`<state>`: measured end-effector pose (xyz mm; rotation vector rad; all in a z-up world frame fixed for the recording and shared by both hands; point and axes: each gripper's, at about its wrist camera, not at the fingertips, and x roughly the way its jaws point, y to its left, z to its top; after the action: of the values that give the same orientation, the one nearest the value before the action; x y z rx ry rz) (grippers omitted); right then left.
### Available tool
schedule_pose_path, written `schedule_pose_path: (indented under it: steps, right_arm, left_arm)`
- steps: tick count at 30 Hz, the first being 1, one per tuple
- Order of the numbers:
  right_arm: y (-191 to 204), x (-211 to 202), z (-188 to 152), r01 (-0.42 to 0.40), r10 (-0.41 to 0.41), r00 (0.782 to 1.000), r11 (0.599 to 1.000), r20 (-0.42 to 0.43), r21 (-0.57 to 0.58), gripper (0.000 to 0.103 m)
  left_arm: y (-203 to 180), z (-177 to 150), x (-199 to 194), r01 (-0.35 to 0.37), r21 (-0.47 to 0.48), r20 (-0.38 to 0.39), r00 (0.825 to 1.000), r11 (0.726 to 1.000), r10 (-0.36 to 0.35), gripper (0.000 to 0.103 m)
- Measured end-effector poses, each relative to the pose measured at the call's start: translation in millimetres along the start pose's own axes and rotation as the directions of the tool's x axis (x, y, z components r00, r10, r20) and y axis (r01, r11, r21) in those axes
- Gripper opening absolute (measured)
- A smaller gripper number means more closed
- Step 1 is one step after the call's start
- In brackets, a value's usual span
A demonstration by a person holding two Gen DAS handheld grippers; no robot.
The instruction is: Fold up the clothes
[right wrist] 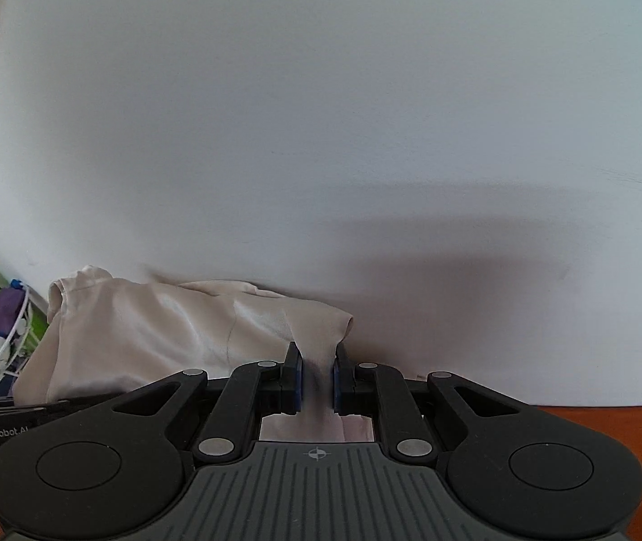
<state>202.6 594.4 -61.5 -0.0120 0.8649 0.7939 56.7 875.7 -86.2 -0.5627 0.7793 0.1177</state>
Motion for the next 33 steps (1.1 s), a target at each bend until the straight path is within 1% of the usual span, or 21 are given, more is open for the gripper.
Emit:
schedule_pose_path:
  steps: [3,7,9,10,12,14,15,16,17,18,19,23,25,28,30,33]
  right_arm:
    - [-7,18,2,0.019,-0.019,1.0,1.0,-0.022,0.006,0.015]
    - [-14,37,-1,0.042,-0.042,0.998,0.999,-0.055,-0.002,0.017]
    - [-18,46,-2,0.055,-0.055,0.996,0.998,-0.073,-0.003,0.024]
    - [-19,49,-2,0.063,-0.063,0.995,0.998,-0.081,0.002,0.026]
    - [-21,51,-4,0.077,-0.077,0.993,0.997,-0.09,-0.004,0.035]
    - [-21,50,-6,0.095,-0.097,0.992,0.995,-0.084,-0.019,0.039]
    - [-20,48,-7,0.106,-0.108,0.991,0.994,-0.08,-0.029,0.041]
    - [-18,46,-7,0.113,-0.116,0.99,0.993,-0.079,-0.037,0.041]
    - [-17,44,-6,0.121,-0.124,0.989,0.992,-0.078,-0.045,0.043]
    - [-15,42,-6,0.128,-0.132,0.988,0.99,-0.077,-0.053,0.044]
    - [-13,37,-6,0.132,-0.135,0.988,0.99,-0.074,-0.054,0.044]
    - [-5,16,-5,0.146,-0.149,0.987,0.987,-0.061,-0.061,0.048]
    - [-1,5,-5,0.152,-0.156,0.986,0.986,-0.055,-0.064,0.048]
    - [-11,-18,-11,0.14,-0.143,0.988,0.988,-0.05,-0.058,0.048]
    - [-12,-36,-17,0.131,-0.133,0.99,0.99,-0.047,-0.052,0.048]
    - [-11,-62,-26,0.117,-0.119,0.992,0.992,-0.041,-0.054,0.048]
  left_arm:
    - [2,4,11,-0.01,-0.002,-0.025,1.0,1.0,0.01,0.008]
    - [8,2,24,-0.038,-0.04,-0.052,0.998,0.998,0.036,0.009]
    - [8,0,28,-0.058,-0.056,-0.068,0.996,0.997,0.055,0.012]
    - [7,-1,28,-0.072,-0.059,-0.076,0.995,0.996,0.068,0.015]
    - [5,3,30,-0.104,-0.061,-0.088,0.991,0.993,0.098,0.019]
    - [4,8,30,-0.135,-0.061,-0.096,0.987,0.989,0.129,0.03]
    - [3,11,28,-0.147,-0.071,-0.101,0.985,0.987,0.139,0.034]
    - [3,12,25,-0.158,-0.082,-0.103,0.983,0.984,0.15,0.039]
    - [-1,10,20,-0.165,-0.092,-0.101,0.983,0.982,0.156,0.041]
    - [3,12,14,-0.171,-0.099,-0.097,0.982,0.98,0.161,0.042]
    - [7,14,8,-0.175,-0.104,-0.092,0.982,0.979,0.166,0.045]
    - [-5,13,-18,-0.194,-0.092,-0.069,0.98,0.977,0.188,0.053]
    - [-6,6,-35,-0.208,-0.081,-0.055,0.977,0.975,0.204,0.053]
    - [-17,-2,-56,-0.221,-0.055,-0.041,0.975,0.974,0.218,0.054]
    - [-23,-10,-72,-0.217,-0.047,-0.036,0.976,0.975,0.215,0.056]
    - [-37,-23,-84,-0.216,-0.038,-0.026,0.976,0.976,0.215,0.061]
